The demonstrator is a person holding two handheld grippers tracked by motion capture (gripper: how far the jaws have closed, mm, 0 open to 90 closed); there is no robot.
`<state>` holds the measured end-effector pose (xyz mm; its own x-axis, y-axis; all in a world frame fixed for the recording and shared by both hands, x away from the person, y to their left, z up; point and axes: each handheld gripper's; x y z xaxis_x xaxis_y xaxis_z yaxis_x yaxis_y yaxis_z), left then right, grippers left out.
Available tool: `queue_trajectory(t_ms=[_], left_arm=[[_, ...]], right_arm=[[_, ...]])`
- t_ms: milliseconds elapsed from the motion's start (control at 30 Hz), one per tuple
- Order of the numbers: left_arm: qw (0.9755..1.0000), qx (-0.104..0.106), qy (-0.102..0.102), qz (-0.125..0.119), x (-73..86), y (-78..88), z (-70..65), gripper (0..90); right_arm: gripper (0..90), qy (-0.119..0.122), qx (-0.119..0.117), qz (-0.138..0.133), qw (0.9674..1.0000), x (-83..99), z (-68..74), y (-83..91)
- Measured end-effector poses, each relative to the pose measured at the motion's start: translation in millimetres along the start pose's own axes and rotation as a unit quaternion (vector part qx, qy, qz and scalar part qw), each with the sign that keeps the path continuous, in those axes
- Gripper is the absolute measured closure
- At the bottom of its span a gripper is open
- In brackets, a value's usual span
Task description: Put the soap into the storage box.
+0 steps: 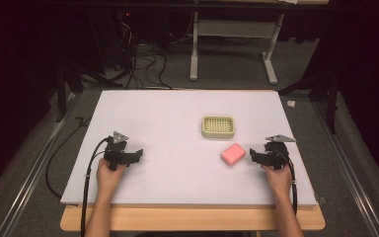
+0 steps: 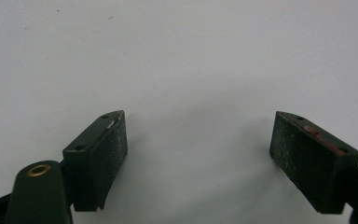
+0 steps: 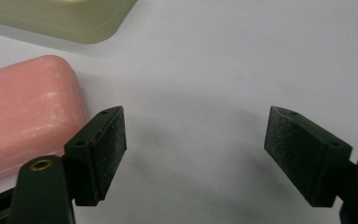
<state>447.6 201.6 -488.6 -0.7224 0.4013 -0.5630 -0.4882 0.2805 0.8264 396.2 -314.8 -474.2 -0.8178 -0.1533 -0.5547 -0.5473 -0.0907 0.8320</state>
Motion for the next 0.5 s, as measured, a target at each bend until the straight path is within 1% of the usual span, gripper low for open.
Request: queue_trajectory(t_ms=[133, 200, 267, 300, 400, 467, 500], left_arm=[[1.0000, 0.000, 0.000, 0.000, 0.0, 0.0, 0.0, 19.3], [1.0000, 0.000, 0.000, 0.000, 0.0, 0.0, 0.0, 19.3], [1.0000, 0.000, 0.000, 0.000, 0.0, 0.0, 0.0, 19.3], [1.0000, 0.000, 0.000, 0.000, 0.0, 0.0, 0.0, 19.3], [1.0000, 0.000, 0.001, 0.000, 0.0, -0.1, -0.1, 19.3], [1.0000, 0.000, 0.000, 0.000, 0.0, 0.0, 0.0, 19.3], [1.0000, 0.000, 0.000, 0.000, 0.0, 0.0, 0.0, 19.3]], right_arm=[[20.6, -0.001, -0.006, -0.007, 1.0000, 1.1, 0.7, 5.4], [20.3, 0.004, -0.011, -0.013, 0.9998, 1.4, 1.3, 8.3], [20.1, 0.005, -0.014, -0.013, 0.9998, 1.5, 1.6, 9.3], [19.6, 0.009, -0.019, -0.016, 0.9996, 1.9, 2.5, 10.5], [19.2, 0.011, -0.023, -0.019, 0.9995, 2.6, 4.0, 12.2], [18.6, 0.019, -0.028, -0.025, 0.9991, 3.3, 6.0, 15.0], [18.4, 0.018, -0.030, -0.027, 0.9990, 3.6, 6.9, 16.0]])
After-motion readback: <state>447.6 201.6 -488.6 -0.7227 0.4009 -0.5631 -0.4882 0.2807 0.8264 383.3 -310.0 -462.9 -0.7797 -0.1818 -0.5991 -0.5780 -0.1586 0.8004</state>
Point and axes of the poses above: each handheld gripper's, and its own axes: y roughly backward along the jaws, x roughly out of its underside, z roughly to its left, and after that the axes turned 13 degrees about z, right-handed
